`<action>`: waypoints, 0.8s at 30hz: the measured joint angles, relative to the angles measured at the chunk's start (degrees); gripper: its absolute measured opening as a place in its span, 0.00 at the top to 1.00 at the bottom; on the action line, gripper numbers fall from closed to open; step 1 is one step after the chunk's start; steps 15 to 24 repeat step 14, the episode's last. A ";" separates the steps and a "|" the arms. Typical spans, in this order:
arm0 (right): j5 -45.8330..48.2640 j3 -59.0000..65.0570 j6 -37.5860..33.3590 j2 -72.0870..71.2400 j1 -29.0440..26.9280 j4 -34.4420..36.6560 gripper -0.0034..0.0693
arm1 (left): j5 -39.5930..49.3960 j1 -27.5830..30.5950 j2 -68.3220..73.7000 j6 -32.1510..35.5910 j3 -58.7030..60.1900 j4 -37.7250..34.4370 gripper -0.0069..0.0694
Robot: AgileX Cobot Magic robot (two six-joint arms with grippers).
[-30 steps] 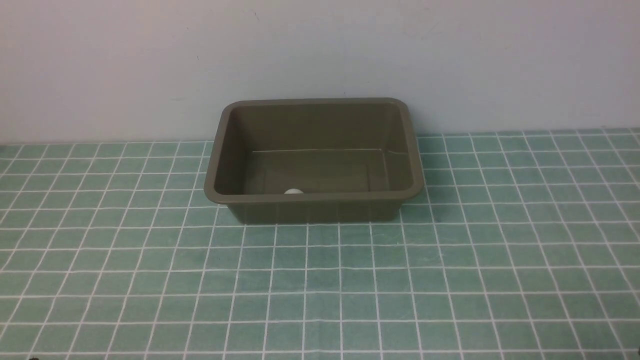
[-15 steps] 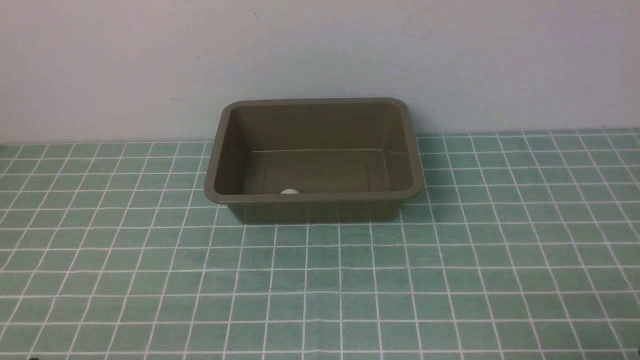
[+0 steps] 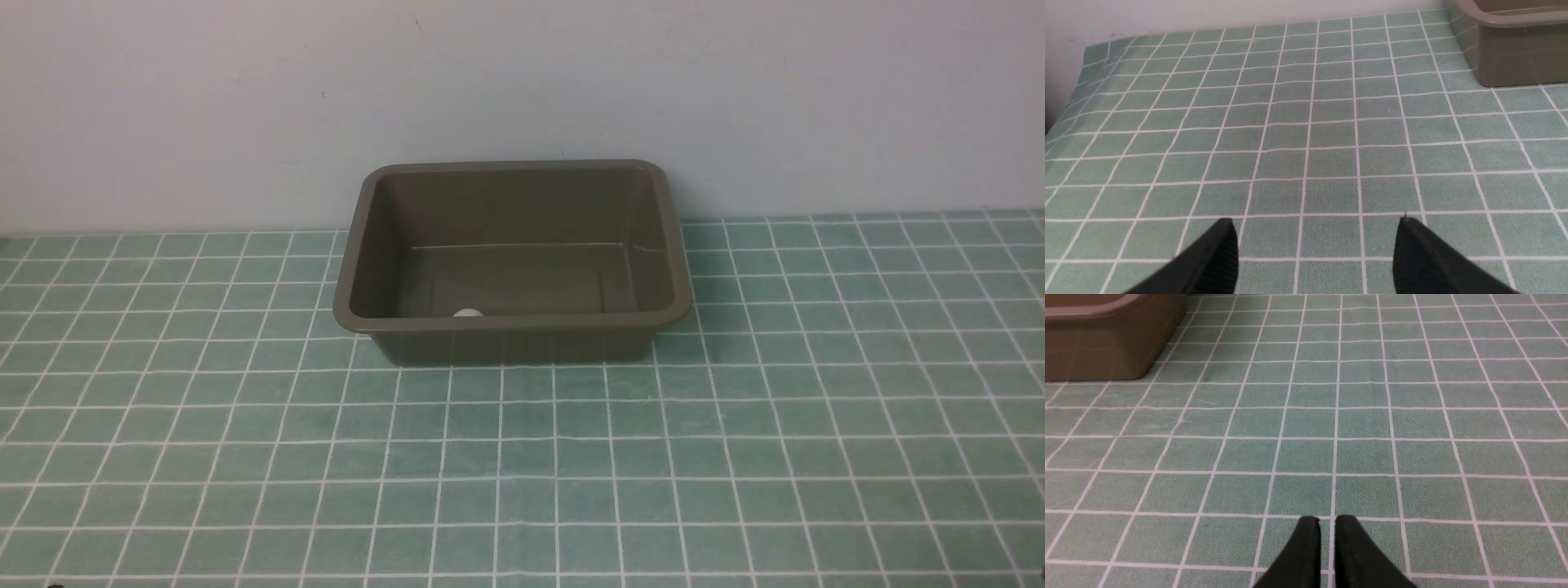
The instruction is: Put the table tennis balls in the box on the green coffee tablecloth.
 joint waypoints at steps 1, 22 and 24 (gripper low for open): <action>0.00 0.00 0.00 0.00 0.00 0.00 0.89 | 0.00 0.00 0.00 0.00 0.00 0.00 0.31; 0.00 0.00 0.00 0.00 0.00 0.00 0.89 | 0.00 0.00 0.00 0.00 0.00 0.00 0.31; 0.00 0.00 0.00 0.00 0.00 0.00 0.89 | 0.00 0.00 0.00 0.00 0.00 0.00 0.31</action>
